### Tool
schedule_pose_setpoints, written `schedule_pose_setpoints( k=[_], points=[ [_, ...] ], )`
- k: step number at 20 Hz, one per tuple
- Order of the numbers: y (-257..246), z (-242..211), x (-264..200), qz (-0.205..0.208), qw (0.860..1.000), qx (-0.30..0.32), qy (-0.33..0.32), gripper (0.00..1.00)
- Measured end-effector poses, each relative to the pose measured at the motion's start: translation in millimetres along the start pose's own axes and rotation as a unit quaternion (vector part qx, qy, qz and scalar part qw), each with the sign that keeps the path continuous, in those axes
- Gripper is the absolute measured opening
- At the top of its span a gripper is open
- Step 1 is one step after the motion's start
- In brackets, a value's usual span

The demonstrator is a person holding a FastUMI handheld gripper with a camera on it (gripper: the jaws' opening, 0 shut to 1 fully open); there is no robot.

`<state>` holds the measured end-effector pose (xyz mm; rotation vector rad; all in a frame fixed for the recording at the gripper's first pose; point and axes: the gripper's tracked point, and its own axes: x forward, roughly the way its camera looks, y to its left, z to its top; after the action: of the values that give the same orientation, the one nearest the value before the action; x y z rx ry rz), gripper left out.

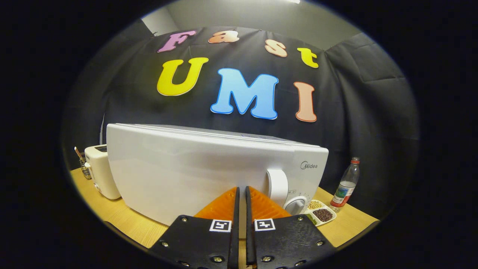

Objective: Open the microwave, put the food inside, and close the microwave door.

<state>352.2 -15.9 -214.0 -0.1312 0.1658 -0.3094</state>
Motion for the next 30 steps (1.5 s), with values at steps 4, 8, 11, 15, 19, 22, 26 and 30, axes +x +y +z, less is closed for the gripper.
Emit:
schedule_pose_setpoints(
  k=[4, 8, 11, 15, 19, 22, 26, 30],
  points=[
    [-7, -2, 9, -0.023, 1.000, -0.001, 0.001, 0.02],
    [4, -4, 1, -0.003, 0.999, -0.036, 0.009, 0.01],
    [7, 3, -26, 0.029, 0.999, -0.024, 0.015, 0.01],
    [15, 29, -96, 0.098, 0.995, 0.006, -0.004, 0.01],
    [25, 47, -187, 0.176, 0.983, 0.048, -0.013, 0.01],
    [7, 67, -238, 0.188, 0.980, 0.040, -0.045, 0.01],
    [-26, 90, -289, 0.204, 0.975, 0.067, -0.061, 0.01],
    [-87, 137, -312, 0.168, 0.977, 0.076, -0.106, 0.01]
  ],
)
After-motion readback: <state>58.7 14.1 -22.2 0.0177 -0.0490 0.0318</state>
